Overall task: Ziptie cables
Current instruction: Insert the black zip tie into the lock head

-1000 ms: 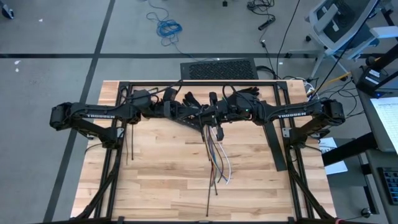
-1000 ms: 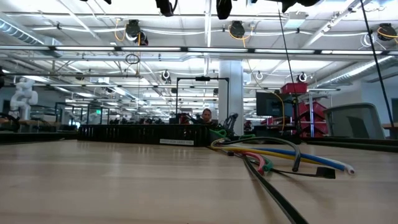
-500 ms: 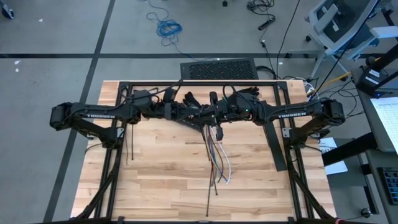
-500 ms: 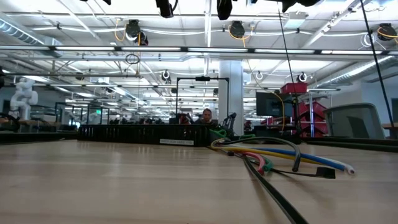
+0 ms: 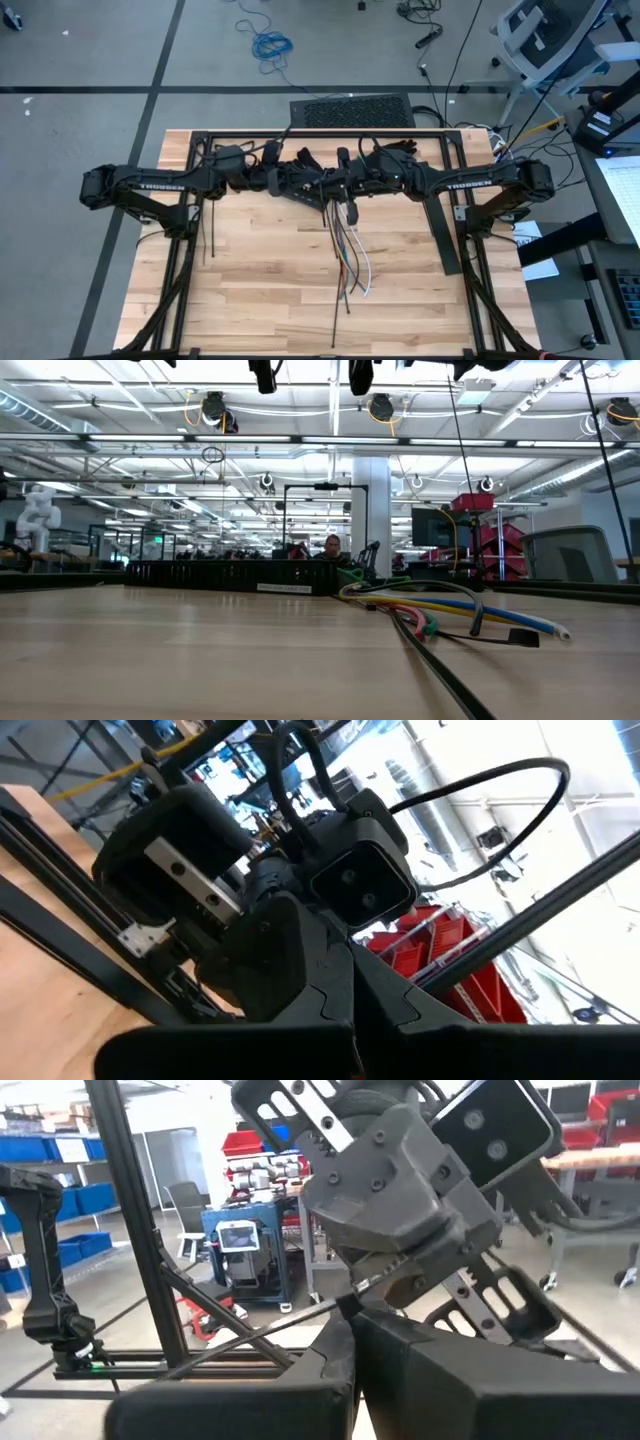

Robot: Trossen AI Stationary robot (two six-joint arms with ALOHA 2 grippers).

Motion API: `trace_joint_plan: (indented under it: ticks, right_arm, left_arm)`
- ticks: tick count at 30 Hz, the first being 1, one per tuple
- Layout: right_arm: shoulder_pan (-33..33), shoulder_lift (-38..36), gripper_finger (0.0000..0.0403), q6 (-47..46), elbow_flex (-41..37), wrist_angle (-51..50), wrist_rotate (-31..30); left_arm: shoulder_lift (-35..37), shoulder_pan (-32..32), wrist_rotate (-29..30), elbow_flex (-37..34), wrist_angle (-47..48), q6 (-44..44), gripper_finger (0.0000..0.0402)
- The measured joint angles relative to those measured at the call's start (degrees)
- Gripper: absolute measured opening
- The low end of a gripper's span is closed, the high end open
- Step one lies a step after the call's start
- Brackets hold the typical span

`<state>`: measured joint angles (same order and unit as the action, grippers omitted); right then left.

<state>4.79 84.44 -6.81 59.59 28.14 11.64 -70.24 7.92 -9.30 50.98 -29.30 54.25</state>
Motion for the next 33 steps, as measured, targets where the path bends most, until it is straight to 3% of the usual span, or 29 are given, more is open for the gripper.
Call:
trace_joint_plan:
  ticks: [16, 24, 33]
  right_arm:
    - [-0.80, 2.43, 0.0000, -5.25, 0.00, -4.51, 0.28]
    - [-0.62, 2.43, 0.0000, -4.60, 0.00, -0.98, 0.37]
    - [-2.02, 1.24, 0.0000, -4.44, 0.00, -0.49, 0.73]
  left_arm:
    - [0.02, 0.72, 5.05, 0.02, -1.92, -4.22, 0.0000]
    - [0.02, 0.70, -1.24, 0.02, -1.48, -2.08, 0.0004]
    - [0.70, 2.72, -1.18, 0.02, 0.10, -3.56, 0.0102]
